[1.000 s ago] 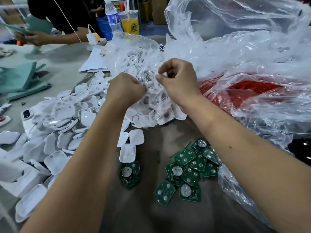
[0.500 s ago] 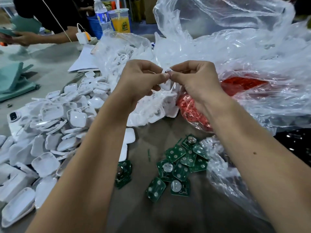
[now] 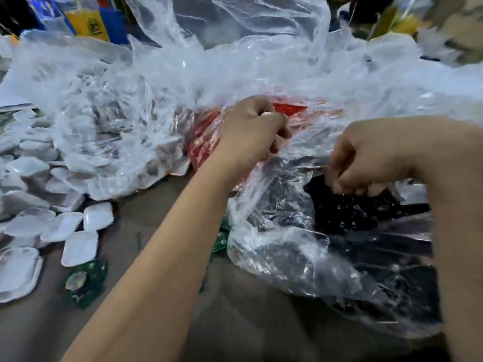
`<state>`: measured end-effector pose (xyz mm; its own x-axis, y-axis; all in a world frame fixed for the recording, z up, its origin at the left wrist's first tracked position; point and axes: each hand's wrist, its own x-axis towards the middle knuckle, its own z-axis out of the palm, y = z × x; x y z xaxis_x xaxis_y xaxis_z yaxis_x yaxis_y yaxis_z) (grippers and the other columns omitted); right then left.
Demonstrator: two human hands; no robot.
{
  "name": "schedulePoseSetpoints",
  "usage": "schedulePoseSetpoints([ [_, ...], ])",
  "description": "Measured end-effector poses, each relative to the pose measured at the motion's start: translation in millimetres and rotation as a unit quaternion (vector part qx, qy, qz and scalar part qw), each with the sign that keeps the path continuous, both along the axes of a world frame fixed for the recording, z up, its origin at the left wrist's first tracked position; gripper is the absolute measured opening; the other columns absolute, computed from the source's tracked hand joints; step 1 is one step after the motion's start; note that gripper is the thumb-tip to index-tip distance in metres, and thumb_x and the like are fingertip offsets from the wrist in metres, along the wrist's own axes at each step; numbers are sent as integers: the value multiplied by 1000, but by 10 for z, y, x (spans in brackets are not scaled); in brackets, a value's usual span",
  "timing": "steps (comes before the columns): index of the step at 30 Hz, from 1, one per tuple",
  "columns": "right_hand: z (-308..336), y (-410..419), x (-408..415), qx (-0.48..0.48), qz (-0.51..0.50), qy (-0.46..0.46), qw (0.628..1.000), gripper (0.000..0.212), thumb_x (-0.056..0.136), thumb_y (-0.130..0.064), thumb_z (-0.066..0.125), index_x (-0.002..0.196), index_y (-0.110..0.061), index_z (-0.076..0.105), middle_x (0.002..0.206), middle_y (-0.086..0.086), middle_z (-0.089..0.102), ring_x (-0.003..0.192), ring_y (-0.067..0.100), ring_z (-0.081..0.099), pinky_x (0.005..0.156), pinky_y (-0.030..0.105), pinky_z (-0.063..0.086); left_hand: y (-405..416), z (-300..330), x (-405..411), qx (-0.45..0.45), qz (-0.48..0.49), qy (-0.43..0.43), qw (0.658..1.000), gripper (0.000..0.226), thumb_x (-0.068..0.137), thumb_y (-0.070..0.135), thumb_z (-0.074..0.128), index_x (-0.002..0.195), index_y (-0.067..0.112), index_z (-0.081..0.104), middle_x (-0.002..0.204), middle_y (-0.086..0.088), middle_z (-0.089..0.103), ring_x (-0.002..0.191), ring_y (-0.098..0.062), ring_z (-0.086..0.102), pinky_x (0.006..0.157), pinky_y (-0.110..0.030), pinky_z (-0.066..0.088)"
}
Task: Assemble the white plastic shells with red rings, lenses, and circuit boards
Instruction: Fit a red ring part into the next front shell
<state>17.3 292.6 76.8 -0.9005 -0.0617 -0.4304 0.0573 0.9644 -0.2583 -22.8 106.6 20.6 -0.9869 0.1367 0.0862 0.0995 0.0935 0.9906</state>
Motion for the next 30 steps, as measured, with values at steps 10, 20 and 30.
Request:
schedulePoseSetpoints([
  [10, -166, -39, -54, 49, 33, 51, 997, 13, 82, -23, 84, 72, -28, 77, 56, -3, 72, 42, 2, 62, 54, 21, 46, -148, 48, 30, 69, 1, -57, 996, 12, 102, 11, 59, 91, 8, 53, 86, -10, 59, 61, -14, 54, 52, -26, 48],
  [20, -231, -315, -114, 30, 26, 32, 999, 9, 88, -18, 81, 85, -18, 73, 55, 0, 72, 45, 10, 69, 45, 17, 48, -259, 123, -8, -106, 183, 110, 971, 20, 86, 9, 60, 85, 20, 43, 78, 8, 45, 68, -5, 41, 61, -27, 35],
  [30, 215, -65, 75, -282, 103, 237, 924, 11, 87, -8, 76, 77, -11, 72, 82, -1, 78, 53, 23, 71, 43, 32, 53, -12, 327, -346, -320, 113, 233, 911, 23, 83, 13, 64, 68, 17, 47, 67, 8, 46, 69, -16, 47, 56, -29, 29],
])
